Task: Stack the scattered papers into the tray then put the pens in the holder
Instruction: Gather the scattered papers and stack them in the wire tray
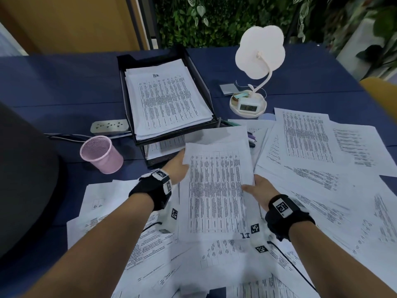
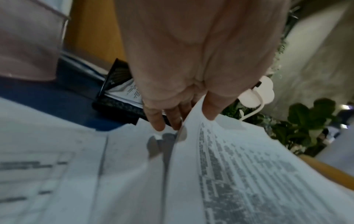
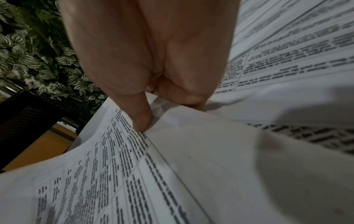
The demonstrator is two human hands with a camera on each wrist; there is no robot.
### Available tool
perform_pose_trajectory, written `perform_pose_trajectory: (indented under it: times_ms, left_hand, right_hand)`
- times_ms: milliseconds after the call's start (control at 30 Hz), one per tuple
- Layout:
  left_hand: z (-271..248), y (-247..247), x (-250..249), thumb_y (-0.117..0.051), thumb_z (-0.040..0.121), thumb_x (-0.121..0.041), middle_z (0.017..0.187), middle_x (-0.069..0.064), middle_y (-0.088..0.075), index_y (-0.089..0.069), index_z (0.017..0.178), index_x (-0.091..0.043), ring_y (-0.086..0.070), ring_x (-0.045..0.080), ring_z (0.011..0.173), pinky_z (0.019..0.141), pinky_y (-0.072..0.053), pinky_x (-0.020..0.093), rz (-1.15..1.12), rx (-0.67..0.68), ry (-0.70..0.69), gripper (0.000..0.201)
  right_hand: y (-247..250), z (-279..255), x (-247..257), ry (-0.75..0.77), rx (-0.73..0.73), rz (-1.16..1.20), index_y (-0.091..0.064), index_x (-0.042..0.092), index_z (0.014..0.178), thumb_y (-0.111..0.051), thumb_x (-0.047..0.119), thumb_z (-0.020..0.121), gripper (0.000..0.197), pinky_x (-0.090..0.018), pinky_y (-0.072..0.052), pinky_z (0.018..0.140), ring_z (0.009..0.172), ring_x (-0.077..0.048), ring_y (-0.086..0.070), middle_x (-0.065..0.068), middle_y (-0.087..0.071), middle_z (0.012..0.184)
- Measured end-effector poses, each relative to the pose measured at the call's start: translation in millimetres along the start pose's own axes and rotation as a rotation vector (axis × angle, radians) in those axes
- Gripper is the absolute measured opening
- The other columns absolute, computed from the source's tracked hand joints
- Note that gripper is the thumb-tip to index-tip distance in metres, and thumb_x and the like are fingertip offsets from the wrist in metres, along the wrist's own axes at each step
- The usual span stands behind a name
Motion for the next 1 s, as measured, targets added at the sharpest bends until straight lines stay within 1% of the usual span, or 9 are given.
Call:
perform_pose_trajectory:
  times_ms: [67,133,200,300,433,500,633,833,1000]
  left_hand:
    - [0.2,2.5,7.6,-0.04,0.093,-0.007,0.137,0.008,-0.048,-0.021,0.148,-0.02,-0.056,0.028,0.107,0.079,-0.049,0.028,0.114,-0.002,0.015,0.06]
    - [-1.7,8.3,24.4,-0.045,0.093,-0.01,0.145,0.018,-0.037,-0.021,0.148,-0.014,-0.046,0.031,0.125,0.098,-0.041,0.031,0.261,-0.016,0.087,0.06]
    - [-6.2,11.3,41.3,-0.052,0.09,-0.015,0.143,0.017,-0.035,-0.029,0.144,-0.013,-0.048,0.031,0.122,0.093,-0.043,0.029,0.379,0.016,0.174,0.059]
    - [-13.9,14.7,53.4,-0.066,0.077,-0.022,0.126,0.01,-0.042,-0.049,0.124,-0.018,-0.053,0.026,0.106,0.08,-0.046,0.025,0.52,0.057,0.195,0.05]
    - [-22.7,24.5,65.5,-0.078,0.063,-0.029,0.11,0.005,-0.041,-0.048,0.096,-0.021,-0.043,0.024,0.099,0.08,-0.049,0.036,0.637,0.051,0.22,0.045]
    - [-27.8,25.5,74.6,-0.084,0.057,-0.029,0.114,0.007,-0.042,-0.047,0.104,-0.02,-0.045,0.027,0.104,0.085,-0.05,0.041,0.667,0.099,0.265,0.061]
    - [-35.3,22.7,89.8,-0.086,0.055,-0.027,0.127,0.013,-0.041,-0.035,0.131,-0.015,-0.044,0.035,0.119,0.093,-0.048,0.046,0.754,0.1,0.268,0.092]
    - [-42.1,28.4,95.6,-0.082,0.061,-0.04,0.128,0.008,-0.043,-0.037,0.129,-0.019,-0.048,0.032,0.118,0.095,-0.044,0.041,0.797,0.084,0.283,0.084]
    - [-46.0,29.3,91.4,-0.084,0.059,-0.032,0.115,0.008,-0.049,-0.035,0.119,-0.019,-0.055,0.031,0.106,0.086,-0.048,0.041,0.713,0.032,0.262,0.078]
  right_hand:
    - [1.8,1.9,-0.2,0.001,-0.012,-0.004,-0.055,0.008,0.123,-0.064,0.018,0.088,0.037,-0.045,-0.043,0.103,0.114,-0.026,-0.057,-0.007,-0.061,0.125]
    - [4.2,3.3,-1.9,0.001,-0.035,0.017,-0.056,0.008,0.117,-0.063,0.013,0.088,0.03,-0.045,-0.045,0.101,0.108,-0.026,-0.06,-0.008,-0.064,0.119]
    - [7.2,4.5,-3.1,0.002,-0.069,0.011,-0.056,0.007,0.111,-0.063,0.011,0.088,0.025,-0.047,-0.046,0.098,0.104,-0.028,-0.06,-0.01,-0.065,0.113]
    - [10.8,6.0,-3.8,-0.012,-0.11,0.031,-0.055,0.003,0.108,-0.06,0.006,0.088,0.021,-0.045,-0.048,0.095,0.101,-0.031,-0.06,-0.014,-0.064,0.109]
    - [24.8,3.3,3.3,-0.022,-0.2,0.034,-0.056,0.003,0.105,-0.056,-0.001,0.084,0.021,-0.036,-0.049,0.081,0.094,-0.031,-0.06,-0.016,-0.064,0.104]
    - [33.5,2.5,5.4,-0.026,-0.234,0.0,-0.055,0.005,0.109,-0.052,-0.002,0.083,0.027,-0.03,-0.044,0.073,0.086,-0.028,-0.057,-0.014,-0.061,0.099]
    - [31.7,5.1,-3.3,-0.076,-0.216,-0.096,-0.055,0.0,0.11,-0.053,0.001,0.082,0.028,-0.03,-0.044,0.076,0.087,-0.028,-0.055,-0.018,-0.061,0.103]
    - [26.5,7.4,-5.9,-0.109,-0.196,-0.15,-0.054,-0.002,0.111,-0.053,0.001,0.084,0.027,-0.032,-0.045,0.077,0.09,-0.029,-0.053,-0.016,-0.056,0.101]
    - [27.4,6.0,-6.8,-0.103,-0.196,-0.132,-0.053,-0.002,0.114,-0.053,0.0,0.085,0.028,-0.032,-0.044,0.078,0.089,-0.028,-0.053,-0.019,-0.058,0.104]
Point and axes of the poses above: each hand's wrist, its own z-axis towards the middle knuckle, its own y-axis out of the back of the hand, x = y × z, the point moved 9 cm from there along z, towards the middle knuckle
